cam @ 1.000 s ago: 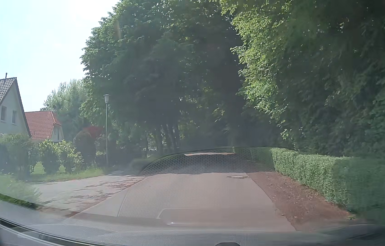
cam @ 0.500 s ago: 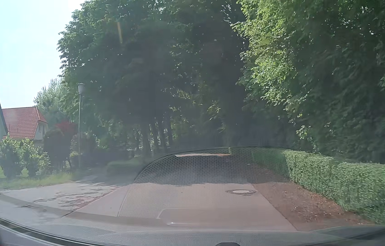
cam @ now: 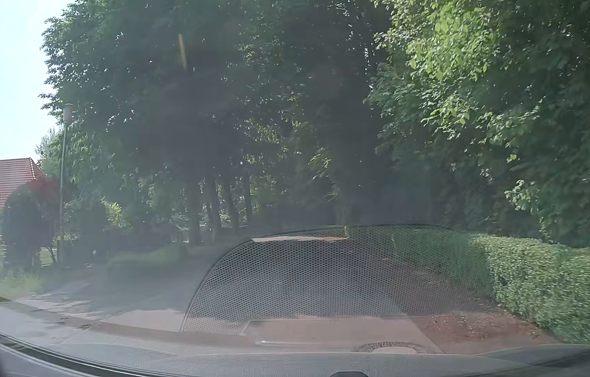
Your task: Follow the waypoints while adhering to traffic rules and regulations
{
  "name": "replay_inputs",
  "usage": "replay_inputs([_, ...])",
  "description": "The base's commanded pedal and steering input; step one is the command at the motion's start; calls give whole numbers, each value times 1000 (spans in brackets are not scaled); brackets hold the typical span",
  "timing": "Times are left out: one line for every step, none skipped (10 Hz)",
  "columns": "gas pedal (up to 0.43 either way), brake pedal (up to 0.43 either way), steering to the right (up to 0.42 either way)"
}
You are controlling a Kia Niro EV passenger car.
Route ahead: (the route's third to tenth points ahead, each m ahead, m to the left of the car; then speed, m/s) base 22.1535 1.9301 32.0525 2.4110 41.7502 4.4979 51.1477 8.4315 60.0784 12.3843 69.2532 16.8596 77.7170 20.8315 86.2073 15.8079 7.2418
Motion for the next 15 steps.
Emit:
replay_inputs([189,0,20])
replay_inputs([169,0,19])
replay_inputs([138,0,16])
replay_inputs([138,0,15])
replay_inputs([138,0,16])
replay_inputs([130,0,11])
replay_inputs([130,0,6])
replay_inputs([130,0,6])
replay_inputs([130,0,6])
replay_inputs([130,0,5])
replay_inputs([130,0,3])
replay_inputs([130,0,2])
replay_inputs([130,0,1])
replay_inputs([130,0,-1])
replay_inputs([130,0,-3])
